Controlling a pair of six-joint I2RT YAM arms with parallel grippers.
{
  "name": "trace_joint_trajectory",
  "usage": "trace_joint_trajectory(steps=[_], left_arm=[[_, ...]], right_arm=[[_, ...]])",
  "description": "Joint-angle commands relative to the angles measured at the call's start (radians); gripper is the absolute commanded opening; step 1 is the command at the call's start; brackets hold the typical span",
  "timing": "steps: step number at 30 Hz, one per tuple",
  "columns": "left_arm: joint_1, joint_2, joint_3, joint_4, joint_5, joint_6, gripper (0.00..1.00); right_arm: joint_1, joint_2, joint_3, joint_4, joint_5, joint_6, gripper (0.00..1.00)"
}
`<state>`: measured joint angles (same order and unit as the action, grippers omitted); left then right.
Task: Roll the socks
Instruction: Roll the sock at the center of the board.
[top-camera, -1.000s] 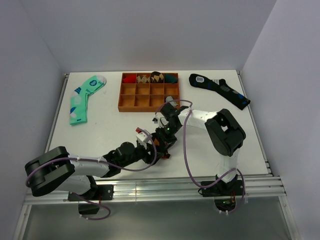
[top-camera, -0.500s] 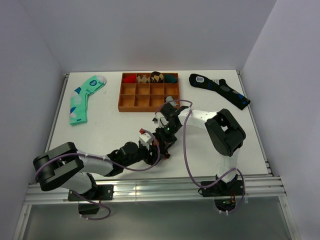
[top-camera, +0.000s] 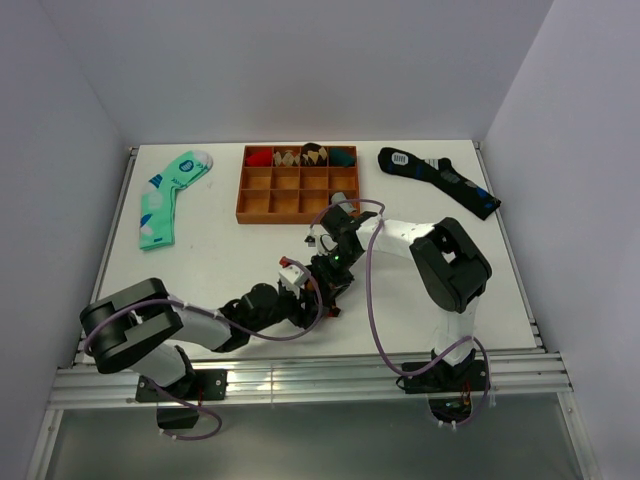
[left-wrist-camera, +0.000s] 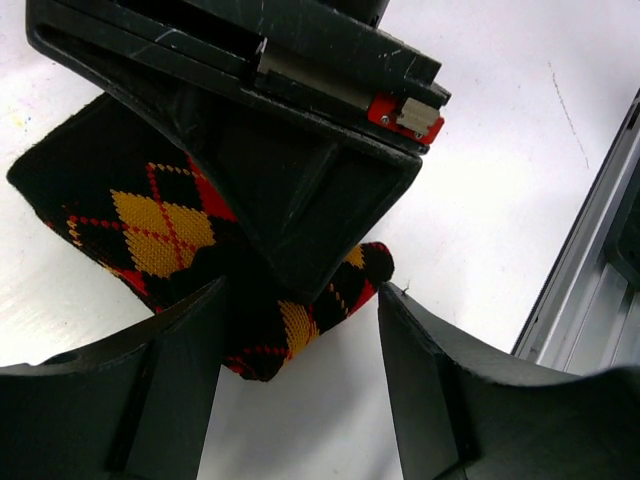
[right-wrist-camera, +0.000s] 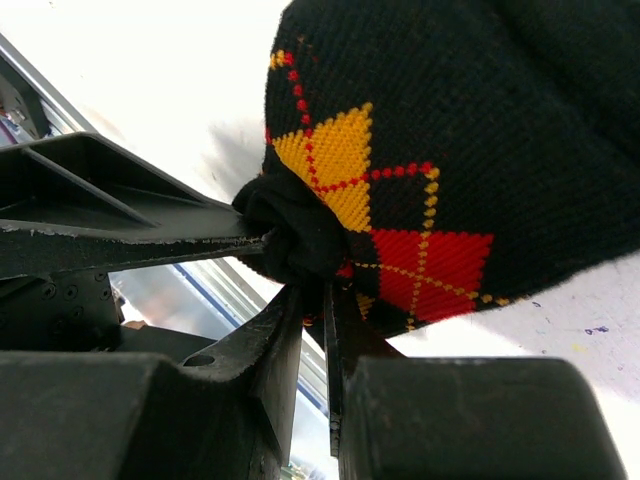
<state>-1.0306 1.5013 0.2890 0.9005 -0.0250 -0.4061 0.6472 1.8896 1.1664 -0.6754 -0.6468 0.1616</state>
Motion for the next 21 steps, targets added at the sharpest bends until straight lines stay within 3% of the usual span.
trace_joint_trajectory(steps=[1,13,21], left_arm=[[0.010,0.037,-0.007,0.086,-0.007,-0.013,0.66],[0.021,0.114,-0.073,0.215,0.010,-0.056,0.60],[0.021,0.106,-0.082,0.193,-0.024,-0.069,0.53]], right_arm=[[-0.011,-0.003,0.029,-0.019,0.044,-0.022,0.19],[-0.012,-0.012,0.030,-0.010,0.048,-0.016,0.19],[-0.023,-0.030,0.019,0.010,0.050,-0.004,0.19]])
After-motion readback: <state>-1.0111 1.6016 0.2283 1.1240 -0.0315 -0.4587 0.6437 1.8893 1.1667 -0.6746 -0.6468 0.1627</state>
